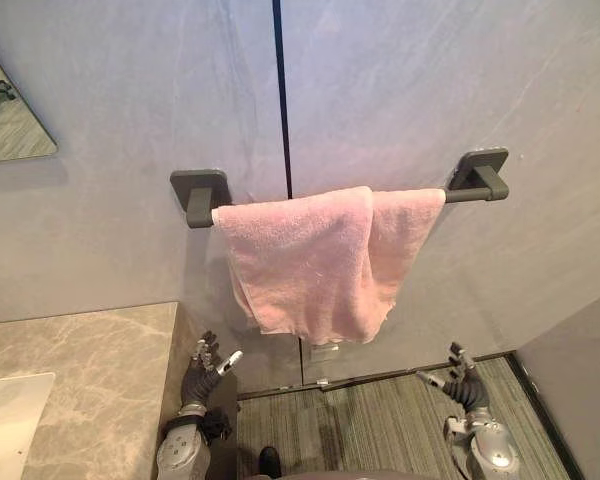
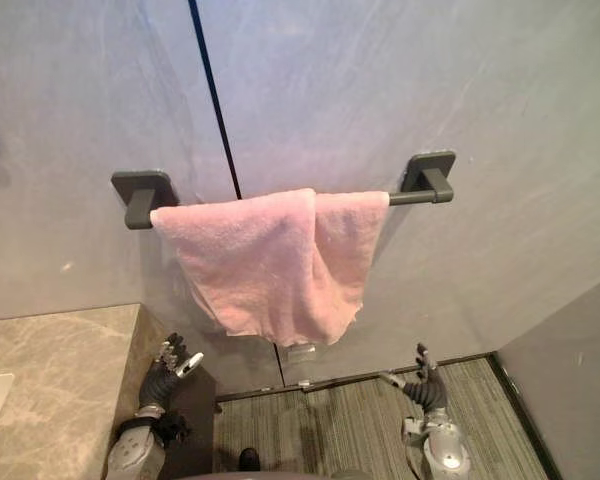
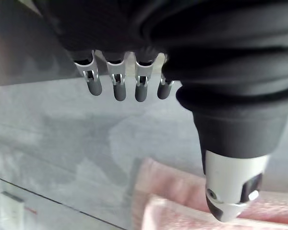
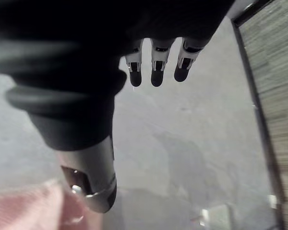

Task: Organize washtable

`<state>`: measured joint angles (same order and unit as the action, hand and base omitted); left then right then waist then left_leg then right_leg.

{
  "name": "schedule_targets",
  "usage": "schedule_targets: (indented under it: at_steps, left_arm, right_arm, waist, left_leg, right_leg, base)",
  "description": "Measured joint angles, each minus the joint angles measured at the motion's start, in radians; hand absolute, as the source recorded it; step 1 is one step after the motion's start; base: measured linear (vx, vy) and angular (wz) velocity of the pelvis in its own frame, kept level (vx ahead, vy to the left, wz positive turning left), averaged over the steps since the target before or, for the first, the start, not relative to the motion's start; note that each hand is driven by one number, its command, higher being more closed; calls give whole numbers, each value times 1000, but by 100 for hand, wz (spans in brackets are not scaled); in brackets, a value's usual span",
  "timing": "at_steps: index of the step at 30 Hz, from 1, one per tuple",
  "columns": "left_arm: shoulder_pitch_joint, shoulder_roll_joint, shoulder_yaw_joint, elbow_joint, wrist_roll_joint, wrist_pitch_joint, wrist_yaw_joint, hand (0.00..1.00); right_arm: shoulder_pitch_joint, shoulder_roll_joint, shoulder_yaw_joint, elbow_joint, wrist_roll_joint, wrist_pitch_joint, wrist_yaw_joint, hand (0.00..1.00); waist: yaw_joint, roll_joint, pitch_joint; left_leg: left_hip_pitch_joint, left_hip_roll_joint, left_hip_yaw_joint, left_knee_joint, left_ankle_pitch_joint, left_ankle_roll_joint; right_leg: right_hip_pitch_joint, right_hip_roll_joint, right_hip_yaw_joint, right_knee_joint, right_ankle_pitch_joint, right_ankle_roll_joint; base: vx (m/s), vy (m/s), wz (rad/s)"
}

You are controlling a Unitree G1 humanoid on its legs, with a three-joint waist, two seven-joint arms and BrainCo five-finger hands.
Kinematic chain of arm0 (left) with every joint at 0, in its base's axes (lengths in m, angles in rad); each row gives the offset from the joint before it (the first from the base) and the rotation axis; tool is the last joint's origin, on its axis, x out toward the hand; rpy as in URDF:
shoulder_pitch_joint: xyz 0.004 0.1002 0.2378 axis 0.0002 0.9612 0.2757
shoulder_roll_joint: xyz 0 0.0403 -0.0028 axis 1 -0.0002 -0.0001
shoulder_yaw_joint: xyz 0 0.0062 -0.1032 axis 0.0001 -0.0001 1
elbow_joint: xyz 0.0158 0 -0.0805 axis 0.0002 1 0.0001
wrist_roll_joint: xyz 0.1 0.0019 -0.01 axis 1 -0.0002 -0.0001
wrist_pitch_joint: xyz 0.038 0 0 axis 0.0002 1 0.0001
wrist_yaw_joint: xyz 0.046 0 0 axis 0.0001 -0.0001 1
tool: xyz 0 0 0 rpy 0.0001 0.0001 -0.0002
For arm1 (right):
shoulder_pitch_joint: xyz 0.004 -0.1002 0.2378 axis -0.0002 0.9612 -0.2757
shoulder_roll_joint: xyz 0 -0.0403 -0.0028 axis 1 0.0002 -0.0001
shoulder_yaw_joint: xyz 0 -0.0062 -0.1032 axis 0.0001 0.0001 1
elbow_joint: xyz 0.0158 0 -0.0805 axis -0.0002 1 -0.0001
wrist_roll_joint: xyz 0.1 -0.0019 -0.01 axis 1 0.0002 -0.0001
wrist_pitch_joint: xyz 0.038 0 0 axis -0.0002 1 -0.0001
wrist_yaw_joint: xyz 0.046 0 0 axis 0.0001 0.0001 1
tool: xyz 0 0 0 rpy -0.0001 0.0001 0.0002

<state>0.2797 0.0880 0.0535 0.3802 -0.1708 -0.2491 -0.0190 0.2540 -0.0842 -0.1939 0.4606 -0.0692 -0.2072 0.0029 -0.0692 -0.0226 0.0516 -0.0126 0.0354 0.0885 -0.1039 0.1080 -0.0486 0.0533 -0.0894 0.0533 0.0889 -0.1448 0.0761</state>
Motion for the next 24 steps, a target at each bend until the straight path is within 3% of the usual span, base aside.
schedule_targets:
  at_steps: [12, 24]
  left_arm:
    - [-65, 7, -25, 330, 108, 15, 37, 0]
    - [-84, 5, -24, 502, 145, 45, 52, 0]
  right_arm:
    - [-50, -1, 54, 304, -3, 29, 1, 0]
    - [-72, 1, 54, 405, 60, 57, -8, 0]
  waist:
    - [1, -6, 25]
    - [4, -8, 39]
  left_leg:
    - [28, 0, 7, 5, -12, -4]
    - [49, 0, 17, 0, -32, -10]
  right_leg:
    - [33, 0, 4, -17, -6, -4]
    - [48, -2, 8, -11, -24, -4]
  base:
    - [26, -13, -1]
    - [-6, -6, -2]
